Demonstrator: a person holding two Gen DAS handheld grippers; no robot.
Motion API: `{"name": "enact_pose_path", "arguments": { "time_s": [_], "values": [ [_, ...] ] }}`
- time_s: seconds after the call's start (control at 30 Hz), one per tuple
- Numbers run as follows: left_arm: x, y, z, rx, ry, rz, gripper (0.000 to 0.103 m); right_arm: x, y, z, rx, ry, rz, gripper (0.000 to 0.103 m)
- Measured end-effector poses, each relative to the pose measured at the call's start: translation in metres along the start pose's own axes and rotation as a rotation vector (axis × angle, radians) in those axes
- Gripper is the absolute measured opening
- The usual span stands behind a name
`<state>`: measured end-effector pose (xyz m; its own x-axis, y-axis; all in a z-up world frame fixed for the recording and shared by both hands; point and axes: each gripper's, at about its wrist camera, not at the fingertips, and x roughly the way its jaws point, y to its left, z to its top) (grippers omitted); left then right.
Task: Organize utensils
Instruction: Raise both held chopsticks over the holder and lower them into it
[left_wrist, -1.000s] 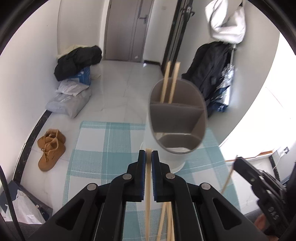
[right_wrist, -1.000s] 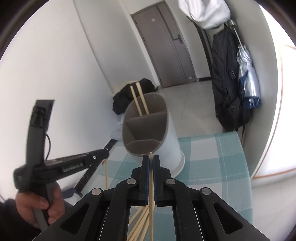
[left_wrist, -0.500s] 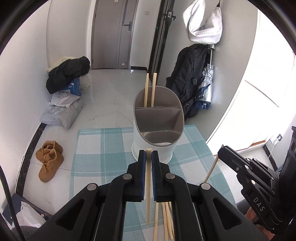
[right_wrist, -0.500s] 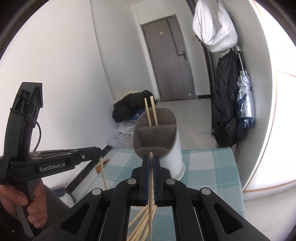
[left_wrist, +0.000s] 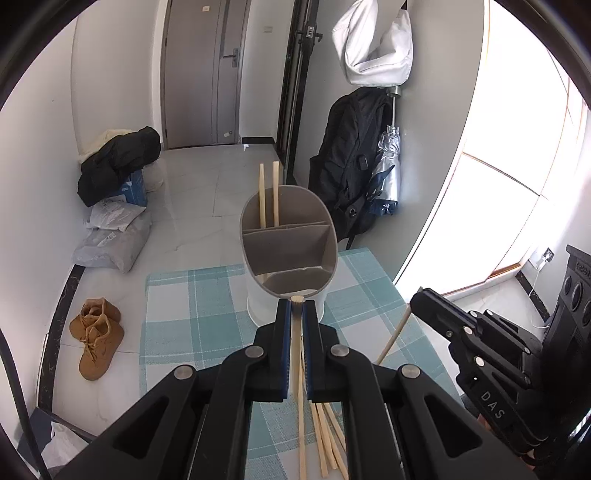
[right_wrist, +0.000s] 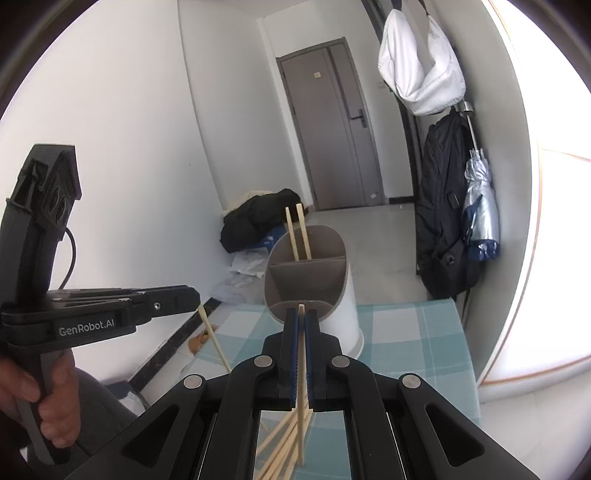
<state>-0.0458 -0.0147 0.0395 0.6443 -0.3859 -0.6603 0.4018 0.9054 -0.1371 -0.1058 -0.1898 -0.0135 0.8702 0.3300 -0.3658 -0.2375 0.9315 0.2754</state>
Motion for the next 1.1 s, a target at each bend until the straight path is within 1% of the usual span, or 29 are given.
{"name": "enact_pose_path", "arguments": {
  "time_s": [0.1,0.23,0.33,0.43,0.53,0.67,0.87,1.1],
  "values": [
    [0.0,-0.002,0.007,0.003,0.003,-0.017,0.002,0.0,0.0,0.003,0.002,-0.008,0.001,0.003],
    [-0.001,-0.001,0.018,-0.025,0.03,-0.041,0.002,-0.001,0.002,0.012,-0.01,-0.02,0.004,0.003],
    [-0.007,-0.002,0.035,-0.028,0.03,-0.05,0.002,-0.001,0.002,0.024,-0.023,-0.031,0.009,0.003],
    [-0.014,-0.004,0.054,-0.033,0.018,-0.077,0.002,-0.001,0.0,0.039,-0.018,-0.047,0.02,0.003],
    [-0.019,-0.002,0.074,-0.036,0.004,-0.1,0.002,-0.002,0.0,0.06,-0.038,-0.069,0.024,0.003],
    [-0.024,0.004,0.104,-0.058,0.01,-0.116,0.002,-0.002,-0.001,0.091,-0.059,-0.095,0.025,0.003],
    [-0.028,0.011,0.146,-0.056,-0.036,-0.112,0.002,0.005,-0.007,0.136,-0.081,-0.133,0.027,0.003],
    [-0.016,0.017,0.176,-0.048,-0.055,-0.107,0.002,0.031,-0.008,0.187,-0.127,-0.175,0.046,0.003]
  ]
}}
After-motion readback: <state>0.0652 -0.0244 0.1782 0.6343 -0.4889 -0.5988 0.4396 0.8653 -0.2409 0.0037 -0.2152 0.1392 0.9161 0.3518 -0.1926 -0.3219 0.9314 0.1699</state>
